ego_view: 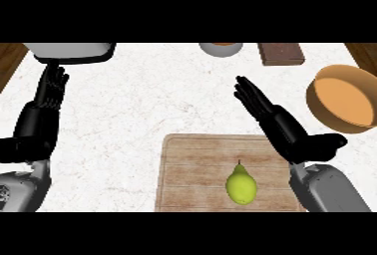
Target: Pick the pear from the cutting board and place it in the pot
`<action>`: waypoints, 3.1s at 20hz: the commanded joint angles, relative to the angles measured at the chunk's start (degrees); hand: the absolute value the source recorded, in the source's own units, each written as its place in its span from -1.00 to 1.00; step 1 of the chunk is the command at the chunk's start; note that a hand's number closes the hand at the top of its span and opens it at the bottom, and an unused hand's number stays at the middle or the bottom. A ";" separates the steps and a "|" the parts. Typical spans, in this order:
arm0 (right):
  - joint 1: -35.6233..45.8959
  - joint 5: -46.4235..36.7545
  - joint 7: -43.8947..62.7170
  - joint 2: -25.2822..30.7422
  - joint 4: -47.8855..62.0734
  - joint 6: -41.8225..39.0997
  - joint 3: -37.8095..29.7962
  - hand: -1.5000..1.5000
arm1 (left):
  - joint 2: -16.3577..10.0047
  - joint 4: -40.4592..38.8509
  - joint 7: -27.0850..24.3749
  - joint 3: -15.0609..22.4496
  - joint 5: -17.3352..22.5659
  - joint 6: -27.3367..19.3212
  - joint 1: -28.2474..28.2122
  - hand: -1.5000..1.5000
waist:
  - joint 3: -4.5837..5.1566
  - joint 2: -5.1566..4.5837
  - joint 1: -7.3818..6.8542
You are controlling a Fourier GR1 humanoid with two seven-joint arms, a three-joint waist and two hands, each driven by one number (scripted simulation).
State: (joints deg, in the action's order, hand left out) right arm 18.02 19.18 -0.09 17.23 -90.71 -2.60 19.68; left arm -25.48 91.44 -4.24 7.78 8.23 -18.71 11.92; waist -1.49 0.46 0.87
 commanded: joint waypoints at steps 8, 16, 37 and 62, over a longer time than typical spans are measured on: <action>6.54 0.04 1.21 21.49 15.88 -21.92 -8.62 1.00 | 6.15 -1.88 2.57 -1.17 7.07 1.50 2.17 0.00 | 1.57 -2.05 -1.71; 6.77 -11.42 -33.61 20.86 33.10 -37.66 -8.36 -1.00 | 6.66 -3.50 4.42 -1.67 7.21 3.00 4.37 0.00 | 1.34 -0.97 -1.95; 16.51 -25.81 -13.76 19.50 21.87 -45.53 4.26 -1.00 | 8.45 -1.87 6.46 -4.46 5.86 4.43 4.18 0.00 | 1.49 -0.43 -1.17; 1.99 -41.79 -1.60 4.31 6.79 -46.52 0.89 -1.00 | 11.03 -1.48 8.22 -10.08 3.01 10.05 2.69 0.00 | 1.50 -0.40 -0.84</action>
State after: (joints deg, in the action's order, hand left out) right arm 21.93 -20.40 -5.85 23.85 -81.16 -48.68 20.90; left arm -14.91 88.96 2.36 -2.07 11.52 -9.30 14.84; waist 0.00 0.03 -0.04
